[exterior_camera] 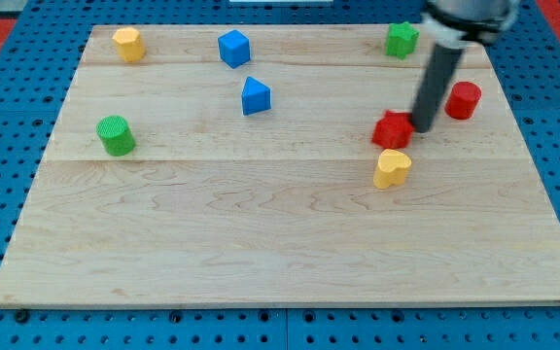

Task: Place the red star to the left of the red circle

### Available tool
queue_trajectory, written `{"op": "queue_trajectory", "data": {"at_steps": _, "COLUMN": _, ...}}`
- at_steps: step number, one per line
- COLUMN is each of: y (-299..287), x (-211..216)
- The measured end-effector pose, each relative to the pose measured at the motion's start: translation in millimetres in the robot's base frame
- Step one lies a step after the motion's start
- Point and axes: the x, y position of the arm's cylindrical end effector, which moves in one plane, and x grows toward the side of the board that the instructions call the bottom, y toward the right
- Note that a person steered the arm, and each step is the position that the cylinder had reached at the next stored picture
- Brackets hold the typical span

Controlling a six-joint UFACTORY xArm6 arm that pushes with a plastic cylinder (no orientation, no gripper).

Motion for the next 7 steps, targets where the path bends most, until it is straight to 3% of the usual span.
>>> {"op": "queue_trajectory", "data": {"at_steps": 2, "y": 89.2, "x": -4.0}}
{"op": "queue_trajectory", "data": {"at_steps": 3, "y": 196.3, "x": -4.0}}
{"op": "queue_trajectory", "data": {"at_steps": 4, "y": 176.2, "x": -60.4}}
{"op": "queue_trajectory", "data": {"at_steps": 5, "y": 90.0, "x": -78.3}}
{"op": "queue_trajectory", "data": {"at_steps": 6, "y": 70.1, "x": -11.3}}
{"op": "queue_trajectory", "data": {"at_steps": 7, "y": 53.4, "x": -36.9}}
